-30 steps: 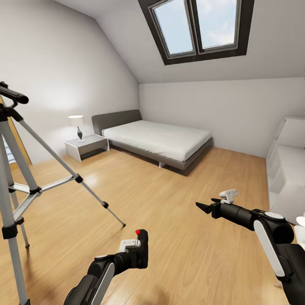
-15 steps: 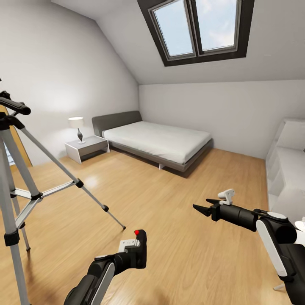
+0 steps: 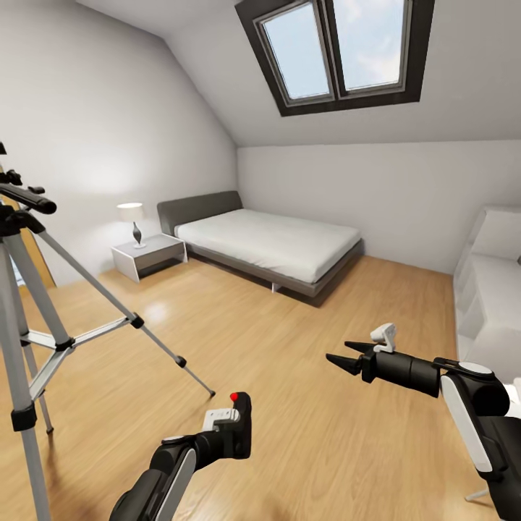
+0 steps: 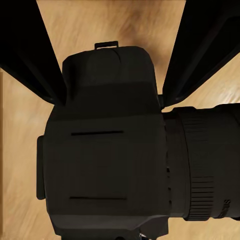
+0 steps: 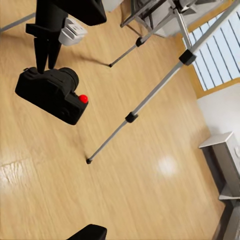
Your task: Attach the digital camera to the camera tripod in the bedroom.
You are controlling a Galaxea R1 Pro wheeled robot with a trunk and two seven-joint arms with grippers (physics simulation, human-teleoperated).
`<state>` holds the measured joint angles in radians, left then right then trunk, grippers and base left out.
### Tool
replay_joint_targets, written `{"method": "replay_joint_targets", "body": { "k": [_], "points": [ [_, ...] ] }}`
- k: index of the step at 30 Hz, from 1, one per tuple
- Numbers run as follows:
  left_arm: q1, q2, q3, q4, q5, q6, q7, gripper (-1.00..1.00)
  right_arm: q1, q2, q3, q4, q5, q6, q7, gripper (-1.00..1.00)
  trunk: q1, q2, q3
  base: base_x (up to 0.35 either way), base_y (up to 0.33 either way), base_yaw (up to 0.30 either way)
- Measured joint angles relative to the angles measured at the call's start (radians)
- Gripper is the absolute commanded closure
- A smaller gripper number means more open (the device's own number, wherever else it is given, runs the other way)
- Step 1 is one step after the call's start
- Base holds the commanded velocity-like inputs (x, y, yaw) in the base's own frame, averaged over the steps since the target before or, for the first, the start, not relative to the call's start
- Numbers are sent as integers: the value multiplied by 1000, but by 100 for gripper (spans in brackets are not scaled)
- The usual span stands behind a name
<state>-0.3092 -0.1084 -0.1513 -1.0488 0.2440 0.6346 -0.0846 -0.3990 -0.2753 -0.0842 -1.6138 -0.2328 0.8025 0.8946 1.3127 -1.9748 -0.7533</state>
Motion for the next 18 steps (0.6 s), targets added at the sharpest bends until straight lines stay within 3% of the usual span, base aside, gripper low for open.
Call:
{"method": "replay_joint_targets", "body": {
  "k": [18],
  "points": [
    [1, 0, 0, -1, 5, -15, -3, 100, 1, 4, 0, 0, 0, 9, 4, -100, -69, 126, 56, 0, 0, 0]
  ]
}}
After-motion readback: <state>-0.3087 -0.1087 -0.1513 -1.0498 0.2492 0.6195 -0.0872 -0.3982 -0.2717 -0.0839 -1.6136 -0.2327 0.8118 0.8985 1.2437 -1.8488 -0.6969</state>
